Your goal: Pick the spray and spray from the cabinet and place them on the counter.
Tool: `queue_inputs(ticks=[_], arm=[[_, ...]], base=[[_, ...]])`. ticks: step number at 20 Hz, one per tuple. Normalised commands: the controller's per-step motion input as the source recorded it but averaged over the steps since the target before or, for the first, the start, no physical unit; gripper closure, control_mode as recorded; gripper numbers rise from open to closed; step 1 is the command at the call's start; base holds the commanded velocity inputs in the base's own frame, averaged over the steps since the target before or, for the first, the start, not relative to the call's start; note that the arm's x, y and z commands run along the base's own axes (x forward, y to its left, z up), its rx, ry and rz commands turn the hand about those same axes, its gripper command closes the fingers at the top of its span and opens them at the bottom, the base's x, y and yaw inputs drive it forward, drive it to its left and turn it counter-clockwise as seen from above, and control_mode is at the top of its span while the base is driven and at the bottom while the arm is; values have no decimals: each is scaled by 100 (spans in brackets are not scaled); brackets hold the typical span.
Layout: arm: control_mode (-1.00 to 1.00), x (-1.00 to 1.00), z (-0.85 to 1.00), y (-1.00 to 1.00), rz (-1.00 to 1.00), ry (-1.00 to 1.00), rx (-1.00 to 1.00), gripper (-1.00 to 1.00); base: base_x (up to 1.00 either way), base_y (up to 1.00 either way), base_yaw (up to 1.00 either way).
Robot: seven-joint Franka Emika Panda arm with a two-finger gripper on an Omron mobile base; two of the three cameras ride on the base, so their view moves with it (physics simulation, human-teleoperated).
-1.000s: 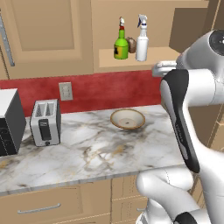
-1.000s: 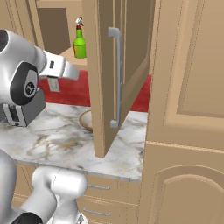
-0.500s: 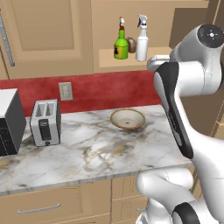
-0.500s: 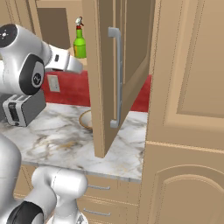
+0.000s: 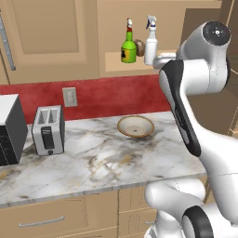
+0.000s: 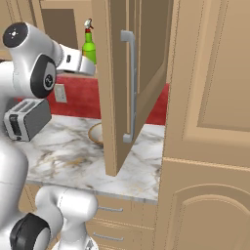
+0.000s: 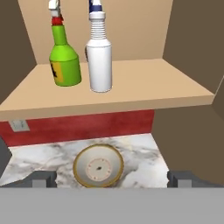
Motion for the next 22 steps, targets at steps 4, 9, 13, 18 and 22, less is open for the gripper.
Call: queue_inputs(ticks=[4, 9, 13, 18, 22], arm=[[-100, 23, 12, 0, 0, -3, 0, -100], [-100, 27, 0, -3, 0, -2, 0, -100], [-100, 32, -7, 0, 5, -5, 0, -100], [-100, 33, -1, 0, 8, 0, 0, -100], [-100, 29, 0, 0, 6, 0, 0, -100]], base=[[0, 0, 0], [0, 0, 0], [0, 0, 0], [0, 0, 0], [0, 0, 0]])
